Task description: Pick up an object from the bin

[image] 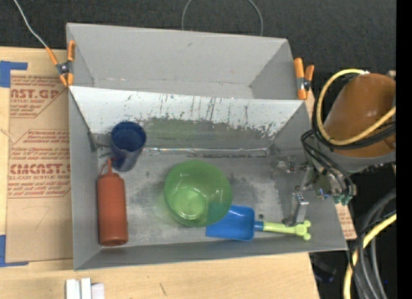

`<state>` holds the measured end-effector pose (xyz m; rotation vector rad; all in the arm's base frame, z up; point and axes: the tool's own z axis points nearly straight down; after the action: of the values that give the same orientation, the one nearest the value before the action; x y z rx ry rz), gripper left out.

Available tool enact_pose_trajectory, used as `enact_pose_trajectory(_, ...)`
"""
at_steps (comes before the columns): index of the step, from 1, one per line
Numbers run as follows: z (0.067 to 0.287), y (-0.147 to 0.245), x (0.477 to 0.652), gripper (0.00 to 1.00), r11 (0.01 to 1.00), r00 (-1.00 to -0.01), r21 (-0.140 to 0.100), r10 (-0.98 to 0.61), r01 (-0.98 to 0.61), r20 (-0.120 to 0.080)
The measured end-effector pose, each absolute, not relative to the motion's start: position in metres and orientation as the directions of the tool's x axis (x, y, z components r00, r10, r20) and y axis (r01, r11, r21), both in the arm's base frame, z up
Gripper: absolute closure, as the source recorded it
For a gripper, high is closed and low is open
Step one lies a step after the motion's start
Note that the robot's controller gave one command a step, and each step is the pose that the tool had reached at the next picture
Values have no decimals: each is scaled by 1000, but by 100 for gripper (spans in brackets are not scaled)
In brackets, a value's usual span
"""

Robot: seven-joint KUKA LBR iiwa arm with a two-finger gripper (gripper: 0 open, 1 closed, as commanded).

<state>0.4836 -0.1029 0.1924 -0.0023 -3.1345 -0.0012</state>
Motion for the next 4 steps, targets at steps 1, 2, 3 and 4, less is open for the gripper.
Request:
enact_pose_trajectory(1,197,-102,485,0,1000,-1000,-1,-1,-1,-1)
enact_pose_trajectory(2,131,-71,484,0,988,-988,1,-154,-154,1)
enact_pose_trajectory(3,69,-72,488,0,925,-925,-5,-381,-380,-13)
enact_pose_trajectory(4,72,-56,488,0,903,-903,-6,-430,-430,-12)
